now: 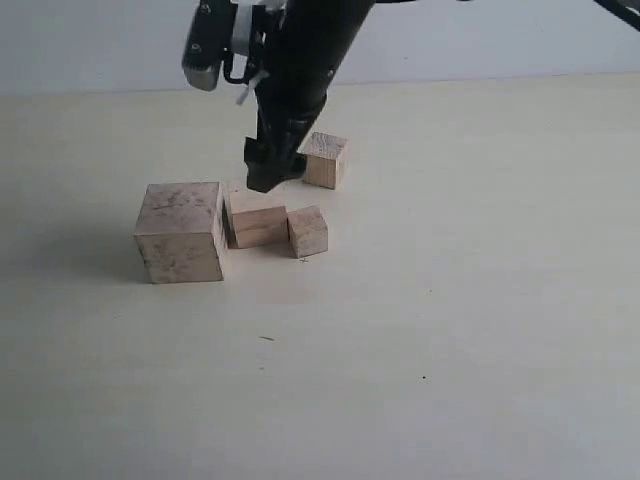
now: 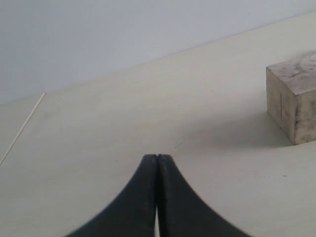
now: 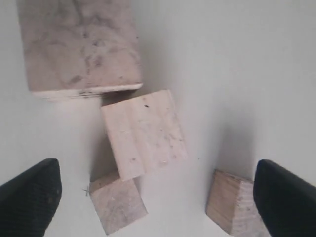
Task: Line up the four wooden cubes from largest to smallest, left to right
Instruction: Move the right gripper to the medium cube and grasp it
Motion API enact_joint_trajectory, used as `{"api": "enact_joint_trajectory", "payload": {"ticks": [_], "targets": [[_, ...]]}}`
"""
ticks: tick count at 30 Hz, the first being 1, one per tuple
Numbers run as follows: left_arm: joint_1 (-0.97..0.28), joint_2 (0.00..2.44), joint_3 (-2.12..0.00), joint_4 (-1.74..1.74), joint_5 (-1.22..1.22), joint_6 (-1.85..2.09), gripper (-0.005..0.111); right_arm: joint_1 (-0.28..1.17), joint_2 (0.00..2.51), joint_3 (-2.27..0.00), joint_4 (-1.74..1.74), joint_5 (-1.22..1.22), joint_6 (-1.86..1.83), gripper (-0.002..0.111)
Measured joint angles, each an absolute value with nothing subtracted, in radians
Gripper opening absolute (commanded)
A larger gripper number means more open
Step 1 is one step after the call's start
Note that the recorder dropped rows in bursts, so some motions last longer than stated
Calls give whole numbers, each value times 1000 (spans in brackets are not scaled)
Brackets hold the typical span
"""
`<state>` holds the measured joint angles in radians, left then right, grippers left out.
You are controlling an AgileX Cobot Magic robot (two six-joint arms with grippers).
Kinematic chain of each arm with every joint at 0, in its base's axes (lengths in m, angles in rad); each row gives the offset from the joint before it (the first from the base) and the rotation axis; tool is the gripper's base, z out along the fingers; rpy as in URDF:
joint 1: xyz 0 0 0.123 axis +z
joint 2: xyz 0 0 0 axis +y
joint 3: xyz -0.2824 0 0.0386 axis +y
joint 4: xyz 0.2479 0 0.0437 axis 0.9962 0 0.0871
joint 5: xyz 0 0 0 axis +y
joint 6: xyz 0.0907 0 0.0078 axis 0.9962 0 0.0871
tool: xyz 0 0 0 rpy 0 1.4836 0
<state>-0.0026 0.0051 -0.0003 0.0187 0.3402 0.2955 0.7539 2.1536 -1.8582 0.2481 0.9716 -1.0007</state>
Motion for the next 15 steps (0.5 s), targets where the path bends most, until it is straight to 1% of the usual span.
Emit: {"api": "enact_joint_trajectory", "payload": {"ticks": [6,11,15], "targets": [[-3,5,0,19,340,295,0,717,2154,-1754,409,911,-1256,100],[-3,5,0,19,340,295,0,699,2173,-1739,446,839,-1346,100],[-3,5,0,19,340,295,0,691,2208,-1739,545,805,-1430,100]]}}
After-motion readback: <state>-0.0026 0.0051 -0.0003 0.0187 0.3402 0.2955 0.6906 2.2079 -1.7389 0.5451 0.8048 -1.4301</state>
